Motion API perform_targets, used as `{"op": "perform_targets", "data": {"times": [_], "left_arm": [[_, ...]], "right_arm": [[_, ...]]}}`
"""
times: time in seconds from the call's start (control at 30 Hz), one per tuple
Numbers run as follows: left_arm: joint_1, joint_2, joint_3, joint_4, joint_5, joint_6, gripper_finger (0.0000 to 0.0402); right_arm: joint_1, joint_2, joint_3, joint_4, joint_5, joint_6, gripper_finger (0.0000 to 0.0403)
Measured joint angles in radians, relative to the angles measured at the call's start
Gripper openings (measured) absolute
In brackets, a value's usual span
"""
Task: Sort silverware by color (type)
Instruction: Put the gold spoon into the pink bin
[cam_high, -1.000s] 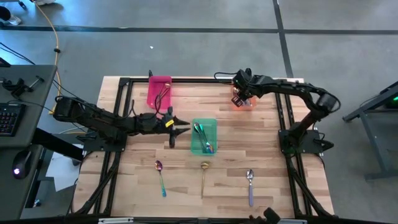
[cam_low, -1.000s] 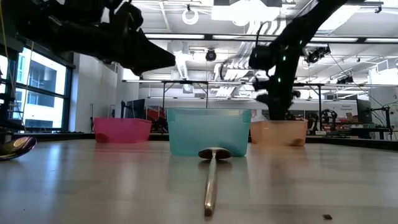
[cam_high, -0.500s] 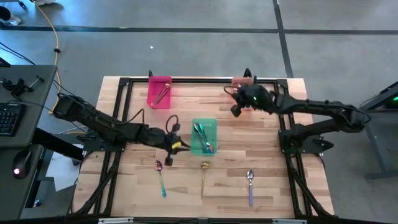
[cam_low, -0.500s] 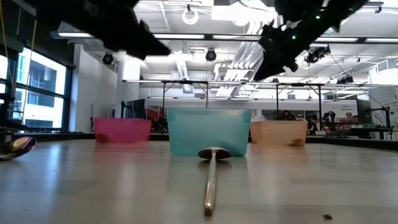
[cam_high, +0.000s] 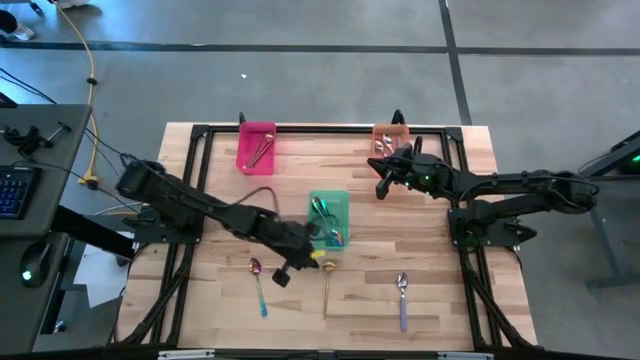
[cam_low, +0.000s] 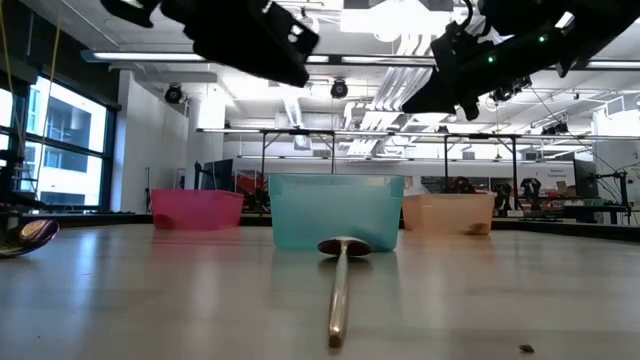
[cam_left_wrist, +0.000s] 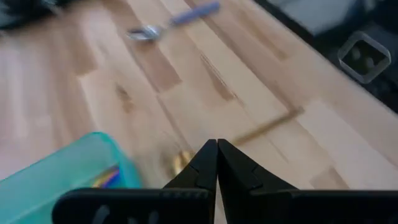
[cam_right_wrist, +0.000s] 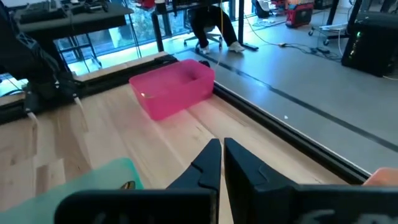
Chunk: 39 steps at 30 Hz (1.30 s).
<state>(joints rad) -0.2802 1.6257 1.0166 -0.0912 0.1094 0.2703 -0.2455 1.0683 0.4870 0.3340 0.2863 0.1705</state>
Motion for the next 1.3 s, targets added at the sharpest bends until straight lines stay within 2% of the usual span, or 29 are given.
{"op": "perform_targets", "data": {"times": [0.17, 0.27, 0.47, 0.63, 0.77, 0.9, 1.3], "left_arm": [[-0.002, 0.162, 0.217, -0.225, 0.1, 0.126, 0.0002], [-0.002, 0.248, 0.317, -0.343, 0.101, 0.2, 0.0013], [-0.003, 0.372, 0.429, -0.428, 0.113, 0.322, 0.0057], [-0.001, 0.43, 0.447, -0.432, 0.067, 0.428, 0.0093], [-0.001, 0.462, 0.446, -0.418, 0.009, 0.514, 0.0108], [-0.008, 0.474, 0.446, -0.383, -0.024, 0.577, 0.0108], [-0.008, 0.506, 0.446, -0.403, -0.095, 0.632, 0.0104]], "right_arm": [[0.0, -0.005, 0.0, 0.001, 0.001, -0.032, 0.0002], [0.0, -0.007, 0.0, -0.002, 0.001, -0.047, 0.0002], [-0.004, -0.043, -0.049, 0.057, 0.0, -0.084, 0.0002], [-0.025, -0.112, -0.096, 0.073, 0.002, -0.075, 0.0002], [-0.023, -0.164, -0.111, 0.078, -0.002, -0.074, 0.0002], [-0.01, -0.18, -0.11, 0.078, -0.001, -0.082, 0.0002], [-0.007, -0.179, -0.111, 0.073, -0.001, -0.093, 0.0002]]}}
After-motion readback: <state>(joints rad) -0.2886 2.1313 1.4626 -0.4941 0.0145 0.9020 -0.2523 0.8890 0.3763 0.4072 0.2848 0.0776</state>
